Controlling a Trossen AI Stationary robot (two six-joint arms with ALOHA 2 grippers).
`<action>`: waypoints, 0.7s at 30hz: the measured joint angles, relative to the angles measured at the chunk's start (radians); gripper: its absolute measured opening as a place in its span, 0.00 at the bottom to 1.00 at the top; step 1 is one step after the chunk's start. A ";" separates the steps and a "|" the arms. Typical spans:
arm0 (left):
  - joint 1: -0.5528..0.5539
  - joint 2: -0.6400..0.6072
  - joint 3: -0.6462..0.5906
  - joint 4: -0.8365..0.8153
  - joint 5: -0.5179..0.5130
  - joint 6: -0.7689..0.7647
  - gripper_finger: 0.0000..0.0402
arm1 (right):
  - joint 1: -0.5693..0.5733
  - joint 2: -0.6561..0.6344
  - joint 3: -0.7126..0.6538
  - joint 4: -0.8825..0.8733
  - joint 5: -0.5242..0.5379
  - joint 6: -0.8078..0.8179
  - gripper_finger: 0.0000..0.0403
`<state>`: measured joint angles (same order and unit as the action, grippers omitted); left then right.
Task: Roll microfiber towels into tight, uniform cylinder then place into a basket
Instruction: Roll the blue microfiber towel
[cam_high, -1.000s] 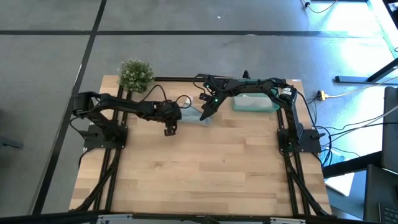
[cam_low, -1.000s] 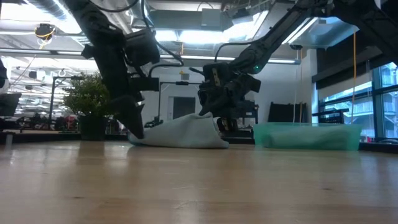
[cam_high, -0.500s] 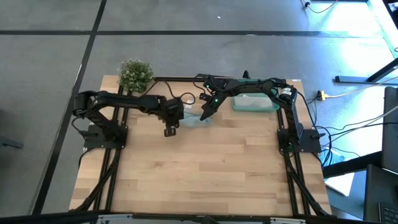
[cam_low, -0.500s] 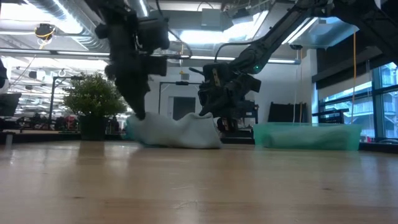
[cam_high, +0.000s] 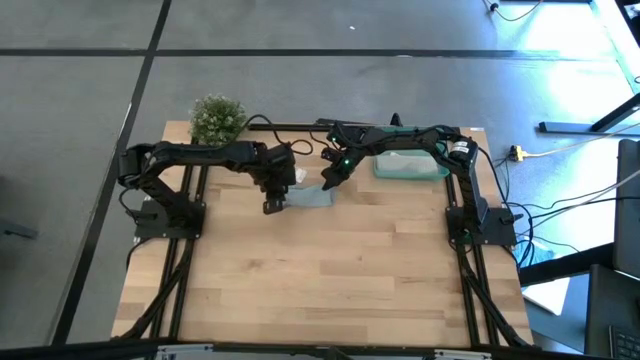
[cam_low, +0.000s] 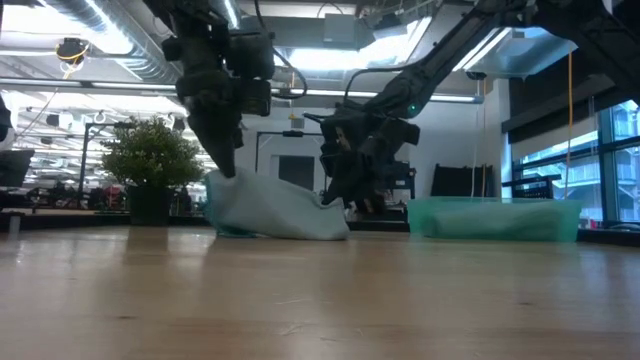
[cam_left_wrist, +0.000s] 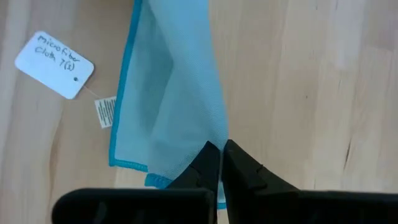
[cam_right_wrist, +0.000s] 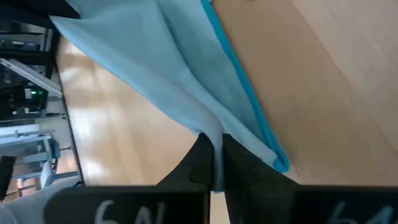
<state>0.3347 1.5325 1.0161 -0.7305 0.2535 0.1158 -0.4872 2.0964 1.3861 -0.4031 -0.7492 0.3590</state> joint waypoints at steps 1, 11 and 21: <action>-0.001 0.000 0.000 0.004 0.000 0.000 0.00 | 0.001 0.000 0.000 -0.009 0.013 -0.003 0.04; -0.001 0.015 0.000 0.023 -0.005 -0.001 0.00 | 0.024 0.000 0.000 -0.048 0.123 -0.051 0.04; 0.025 0.095 -0.002 0.076 -0.090 -0.059 0.00 | 0.056 0.000 0.000 -0.106 0.217 -0.077 0.04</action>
<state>0.3602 1.6272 1.0145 -0.6548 0.1631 0.0565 -0.4309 2.0964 1.3861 -0.5095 -0.5325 0.2818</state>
